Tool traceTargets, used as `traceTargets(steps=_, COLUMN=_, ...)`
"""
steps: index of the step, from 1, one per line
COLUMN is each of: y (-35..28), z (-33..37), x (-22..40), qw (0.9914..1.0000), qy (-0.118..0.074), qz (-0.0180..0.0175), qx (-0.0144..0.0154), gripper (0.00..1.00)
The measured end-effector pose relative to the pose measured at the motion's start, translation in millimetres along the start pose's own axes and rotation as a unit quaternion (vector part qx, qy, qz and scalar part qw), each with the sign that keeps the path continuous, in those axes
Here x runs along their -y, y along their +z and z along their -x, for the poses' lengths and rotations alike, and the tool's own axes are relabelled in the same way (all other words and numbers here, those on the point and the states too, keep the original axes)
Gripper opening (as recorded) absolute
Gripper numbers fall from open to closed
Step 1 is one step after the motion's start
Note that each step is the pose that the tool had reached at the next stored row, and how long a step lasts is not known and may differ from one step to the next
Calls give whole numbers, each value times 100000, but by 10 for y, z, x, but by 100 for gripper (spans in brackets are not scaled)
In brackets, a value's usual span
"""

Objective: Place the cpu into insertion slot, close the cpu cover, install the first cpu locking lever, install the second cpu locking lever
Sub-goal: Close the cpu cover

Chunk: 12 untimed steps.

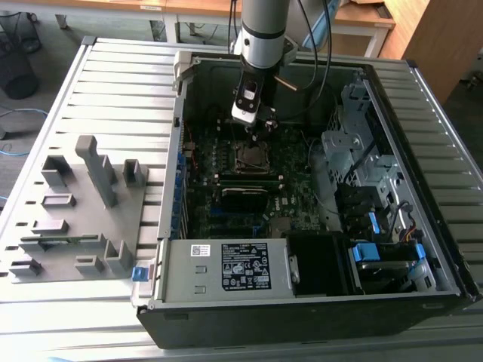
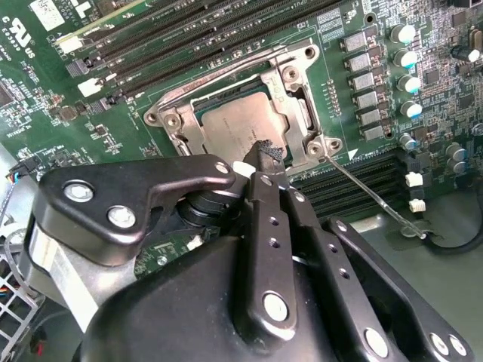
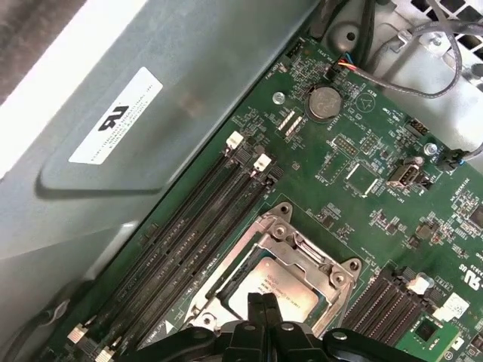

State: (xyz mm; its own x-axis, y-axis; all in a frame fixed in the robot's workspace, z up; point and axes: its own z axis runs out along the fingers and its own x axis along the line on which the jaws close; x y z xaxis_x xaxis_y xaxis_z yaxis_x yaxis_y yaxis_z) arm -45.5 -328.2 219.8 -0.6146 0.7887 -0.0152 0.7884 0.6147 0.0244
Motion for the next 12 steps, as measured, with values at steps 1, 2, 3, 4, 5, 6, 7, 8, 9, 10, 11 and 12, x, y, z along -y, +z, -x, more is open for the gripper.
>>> traceTargets(steps=1, y=0, z=0, x=0, qw=100000, qy=-4, qz=0, qx=0, gripper=10)
traceTargets(steps=2, y=0, z=0, x=0, qw=100000, qy=-5, qz=-1, qx=1, gripper=10)
traceTargets(steps=3, y=0, z=0, x=0, qw=100000, qy=-8, qz=-1, qx=1, gripper=10)
traceTargets(steps=4, y=0, z=0, x=0, qw=100000, qy=-109, qz=1, qx=-2, gripper=10)
traceTargets(steps=5, y=0, z=0, x=0, qw=99999, qy=-461, qz=10, qx=-12, gripper=10)
traceTargets(steps=6, y=0, z=0, x=0, qw=99996, qy=-940, qz=13, qx=-23, gripper=10)
traceTargets(steps=7, y=0, z=0, x=0, qw=99990, qy=-1390, qz=20, qx=-32, gripper=10)
traceTargets(steps=8, y=0, z=0, x=0, qw=99984, qy=-1791, qz=27, qx=-42, gripper=10)
traceTargets(steps=9, y=0, z=0, x=0, qw=99978, qy=-2080, qz=30, qx=-48, gripper=10)
traceTargets(steps=10, y=0, z=0, x=0, qw=99978, qy=-2110, qz=31, qx=-50, gripper=10)
traceTargets(steps=11, y=0, z=0, x=0, qw=99978, qy=-2111, qz=31, qx=-51, gripper=10)
traceTargets(steps=12, y=0, z=0, x=0, qw=99977, qy=-2136, qz=31, qx=-51, gripper=10)
